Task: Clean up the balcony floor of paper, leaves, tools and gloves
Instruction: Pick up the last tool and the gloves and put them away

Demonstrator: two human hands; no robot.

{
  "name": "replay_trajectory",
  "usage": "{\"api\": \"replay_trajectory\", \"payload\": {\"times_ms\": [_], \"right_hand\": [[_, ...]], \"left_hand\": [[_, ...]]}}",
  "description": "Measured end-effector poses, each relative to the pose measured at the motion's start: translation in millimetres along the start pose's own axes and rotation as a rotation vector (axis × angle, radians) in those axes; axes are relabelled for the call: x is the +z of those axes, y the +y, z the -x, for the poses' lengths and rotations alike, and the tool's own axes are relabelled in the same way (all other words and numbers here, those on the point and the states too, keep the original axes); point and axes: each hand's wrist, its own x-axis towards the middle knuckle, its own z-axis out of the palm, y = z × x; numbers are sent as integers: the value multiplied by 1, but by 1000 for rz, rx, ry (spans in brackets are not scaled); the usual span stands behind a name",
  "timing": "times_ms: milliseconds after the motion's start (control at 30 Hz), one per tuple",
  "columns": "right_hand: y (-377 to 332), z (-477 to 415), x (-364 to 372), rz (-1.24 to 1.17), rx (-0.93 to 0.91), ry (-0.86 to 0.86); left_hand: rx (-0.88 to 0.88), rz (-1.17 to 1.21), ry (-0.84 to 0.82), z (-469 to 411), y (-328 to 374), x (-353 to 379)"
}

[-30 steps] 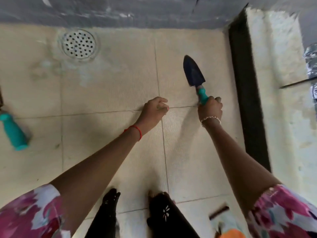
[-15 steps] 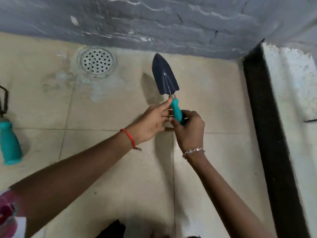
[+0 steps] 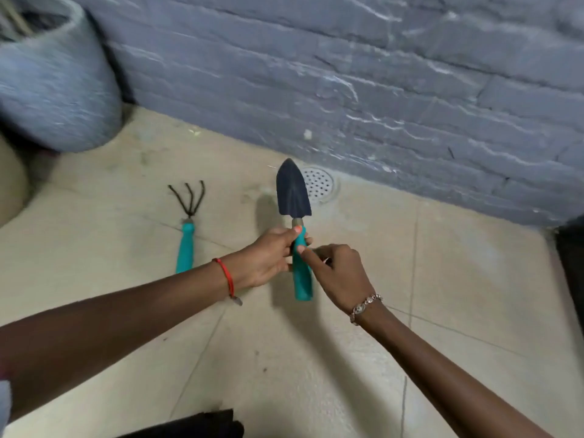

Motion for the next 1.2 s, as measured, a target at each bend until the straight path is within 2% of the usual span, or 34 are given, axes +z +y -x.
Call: {"api": "replay_trajectory", "payload": {"times_ms": [233,500,633,800,967,1200], "right_hand": [[-45,-7,28,46,-46,-80],[-90,-34,107,52,-15,-210],[-102,-54,143,101,6,-241],[-106,-79,181,356,-19,-203],[-92,-101,206,484,14,-160],[-89,-101,186,400,-88,-219]], "left_hand": [[46,56,240,66,0,-78],[128,91,490,112,3,-158],[70,113,519,110,-5,-194],[-5,87,534,90,-12,-215],[30,99,525,61,-20,-222],[23,219,532,34,-22,-210]]}}
